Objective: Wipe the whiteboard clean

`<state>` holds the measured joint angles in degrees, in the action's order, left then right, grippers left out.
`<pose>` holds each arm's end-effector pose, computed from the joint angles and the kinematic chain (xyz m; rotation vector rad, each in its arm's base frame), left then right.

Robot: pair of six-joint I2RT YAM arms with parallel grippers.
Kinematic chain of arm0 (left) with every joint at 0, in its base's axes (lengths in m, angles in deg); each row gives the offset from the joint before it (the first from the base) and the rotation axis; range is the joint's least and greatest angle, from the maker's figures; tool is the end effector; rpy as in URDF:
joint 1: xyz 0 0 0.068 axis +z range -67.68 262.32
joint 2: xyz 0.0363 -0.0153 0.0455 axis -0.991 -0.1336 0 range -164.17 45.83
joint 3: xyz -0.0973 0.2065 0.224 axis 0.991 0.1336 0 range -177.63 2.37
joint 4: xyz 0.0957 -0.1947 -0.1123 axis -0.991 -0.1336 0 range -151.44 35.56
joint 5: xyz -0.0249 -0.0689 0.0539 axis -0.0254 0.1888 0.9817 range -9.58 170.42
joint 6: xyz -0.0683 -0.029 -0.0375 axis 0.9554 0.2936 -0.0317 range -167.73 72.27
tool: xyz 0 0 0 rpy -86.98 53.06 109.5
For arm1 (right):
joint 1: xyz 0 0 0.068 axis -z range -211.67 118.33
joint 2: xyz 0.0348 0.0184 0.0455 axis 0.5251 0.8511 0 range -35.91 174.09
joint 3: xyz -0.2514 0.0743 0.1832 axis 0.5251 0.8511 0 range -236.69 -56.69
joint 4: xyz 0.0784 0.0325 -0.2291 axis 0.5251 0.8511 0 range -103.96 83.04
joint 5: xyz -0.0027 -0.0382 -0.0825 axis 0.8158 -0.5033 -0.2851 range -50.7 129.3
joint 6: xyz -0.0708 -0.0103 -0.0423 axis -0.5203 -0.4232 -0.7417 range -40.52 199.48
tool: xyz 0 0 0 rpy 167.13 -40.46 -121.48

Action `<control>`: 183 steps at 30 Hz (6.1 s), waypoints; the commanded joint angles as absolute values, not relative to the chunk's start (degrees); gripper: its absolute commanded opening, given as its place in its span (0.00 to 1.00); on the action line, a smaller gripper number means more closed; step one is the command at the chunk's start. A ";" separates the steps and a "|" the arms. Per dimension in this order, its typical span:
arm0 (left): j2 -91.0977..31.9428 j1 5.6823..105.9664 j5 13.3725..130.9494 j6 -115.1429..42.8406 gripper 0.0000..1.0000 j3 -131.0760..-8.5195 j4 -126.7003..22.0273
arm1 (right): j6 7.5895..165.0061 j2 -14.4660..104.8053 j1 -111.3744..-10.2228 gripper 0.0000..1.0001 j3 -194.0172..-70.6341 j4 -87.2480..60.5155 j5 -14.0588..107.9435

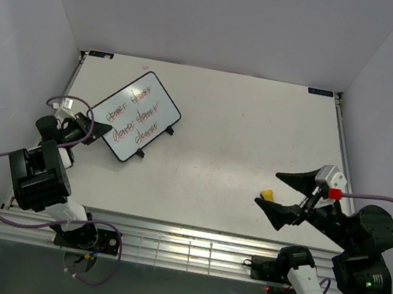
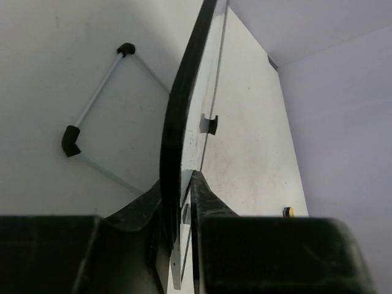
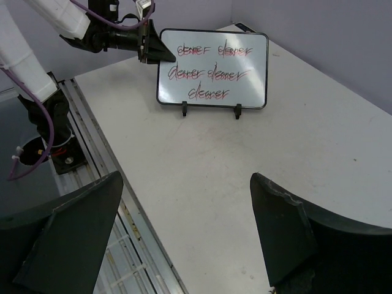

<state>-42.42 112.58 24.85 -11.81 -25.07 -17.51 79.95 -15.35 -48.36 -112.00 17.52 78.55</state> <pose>0.2708 0.0887 0.2105 -0.4715 1.8686 -1.0180 -0.0041 0.0468 0.4091 -0.7586 1.3804 0.7523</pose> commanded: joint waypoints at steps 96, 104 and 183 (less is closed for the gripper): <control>-11.04 78.37 24.52 -15.12 0.00 -29.18 -76.94 | 87.57 52.16 -48.46 0.56 -107.40 26.73 32.36; -10.86 78.37 24.26 -15.30 0.00 -29.18 -76.85 | 87.31 51.28 -48.46 0.46 -107.40 26.73 32.62; -0.67 76.79 23.56 -15.83 0.00 -29.89 -69.47 | 106.38 59.72 -92.67 0.27 -126.66 9.15 26.82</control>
<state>-2.70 77.85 30.73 -13.84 -28.30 -74.71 106.16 58.94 -94.19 -130.88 0.39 28.36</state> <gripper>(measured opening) 0.171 0.395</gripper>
